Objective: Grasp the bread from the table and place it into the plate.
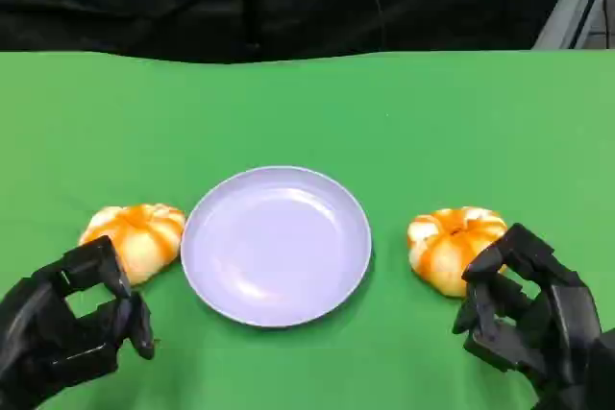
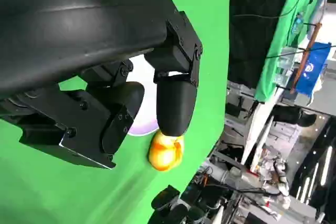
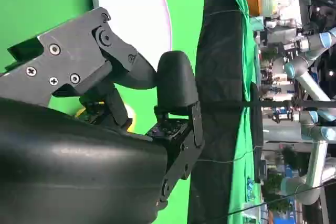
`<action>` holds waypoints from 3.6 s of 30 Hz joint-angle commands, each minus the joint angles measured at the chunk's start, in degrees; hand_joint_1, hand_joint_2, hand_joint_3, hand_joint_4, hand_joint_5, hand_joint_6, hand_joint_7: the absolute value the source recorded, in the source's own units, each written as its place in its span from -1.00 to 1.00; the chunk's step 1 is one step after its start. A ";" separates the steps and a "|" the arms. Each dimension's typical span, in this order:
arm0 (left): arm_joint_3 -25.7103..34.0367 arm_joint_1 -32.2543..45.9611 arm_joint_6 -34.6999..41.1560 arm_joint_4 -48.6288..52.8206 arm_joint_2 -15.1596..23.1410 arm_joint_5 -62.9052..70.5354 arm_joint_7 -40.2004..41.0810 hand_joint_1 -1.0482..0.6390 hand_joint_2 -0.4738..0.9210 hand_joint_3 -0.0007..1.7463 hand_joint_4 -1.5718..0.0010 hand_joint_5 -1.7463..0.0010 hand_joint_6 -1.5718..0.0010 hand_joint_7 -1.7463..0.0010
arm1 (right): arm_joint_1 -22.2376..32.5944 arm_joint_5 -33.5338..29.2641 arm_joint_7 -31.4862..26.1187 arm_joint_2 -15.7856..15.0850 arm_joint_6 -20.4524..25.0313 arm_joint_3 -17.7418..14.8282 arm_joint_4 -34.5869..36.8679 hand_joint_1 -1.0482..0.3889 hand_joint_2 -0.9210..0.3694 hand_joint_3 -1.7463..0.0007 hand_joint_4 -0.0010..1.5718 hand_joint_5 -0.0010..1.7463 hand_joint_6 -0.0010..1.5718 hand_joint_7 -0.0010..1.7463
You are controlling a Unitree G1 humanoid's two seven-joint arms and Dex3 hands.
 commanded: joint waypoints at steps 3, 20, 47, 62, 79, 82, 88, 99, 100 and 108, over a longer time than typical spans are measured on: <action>0.31 -0.12 -0.66 0.22 0.33 0.48 0.19 0.29 0.59 0.58 -0.02 -1.00 0.17 -1.00 | -0.11 0.73 -0.02 -0.44 0.34 -0.55 -0.50 0.24 -0.49 -0.32 0.09 1.00 -0.20 0.85; 0.49 -0.45 1.14 0.24 0.51 -0.73 -0.02 0.30 0.62 0.54 -0.05 -1.00 0.16 -1.00 | 0.06 -0.30 -1.49 -0.15 0.58 -0.34 -1.14 0.26 -0.42 -0.38 0.06 1.00 -0.21 0.90; 0.69 -0.81 0.96 0.95 0.74 -0.34 -0.17 0.31 0.55 0.59 -0.04 -1.00 0.16 -1.00 | -0.20 0.01 -1.15 -0.24 -0.17 -0.20 -0.52 0.26 -0.42 -0.39 0.03 1.00 -0.24 0.92; 0.69 -0.81 0.96 0.95 0.74 -0.34 -0.17 0.31 0.55 0.60 -0.04 -1.00 0.16 -1.00 | -0.20 0.00 -1.15 -0.24 -0.17 -0.20 -0.52 0.26 -0.42 -0.39 0.03 1.00 -0.24 0.92; 0.48 -0.77 1.14 0.41 0.77 -0.48 -0.39 0.31 0.55 0.62 -0.03 -1.00 0.16 -1.00 | 0.15 -0.39 -1.81 -0.14 1.13 0.01 -1.64 0.27 -0.42 -0.39 0.05 1.00 -0.23 0.92; 0.48 -0.77 1.14 0.41 0.77 -0.48 -0.39 0.31 0.56 0.61 -0.03 -1.00 0.16 -1.00 | 0.15 -0.38 -1.84 -0.16 1.13 0.03 -1.64 0.27 -0.42 -0.39 0.05 1.00 -0.23 0.92; 0.43 -0.52 0.47 0.25 0.79 -0.22 -0.58 0.31 0.59 0.59 -0.03 -1.00 0.17 -1.00 | 0.26 -0.17 -1.45 -0.35 1.30 0.10 -1.78 0.27 -0.43 -0.39 0.08 1.00 -0.23 0.91; -13.15 -6.59 -31.19 3.19 15.64 57.44 25.37 -0.75 1.00 -0.85 0.79 0.87 0.45 0.96 | -0.76 -0.27 -0.77 -0.64 0.11 -0.02 -0.07 0.26 -0.49 -0.34 0.07 1.00 -0.23 0.88; -13.71 -7.07 -31.48 3.75 16.09 58.96 26.10 -0.75 1.00 -0.87 0.79 0.88 0.45 0.97 | -0.78 -0.33 -0.84 -0.61 0.19 -0.04 -0.06 0.26 -0.49 -0.34 0.07 1.00 -0.22 0.87; -15.65 -8.48 -33.72 7.03 17.10 62.11 30.36 -0.72 1.00 -0.94 0.77 0.92 0.44 0.98 | -0.98 -0.16 -0.42 -0.51 -0.41 -0.19 0.47 0.27 -0.50 -0.32 0.06 1.00 -0.23 0.88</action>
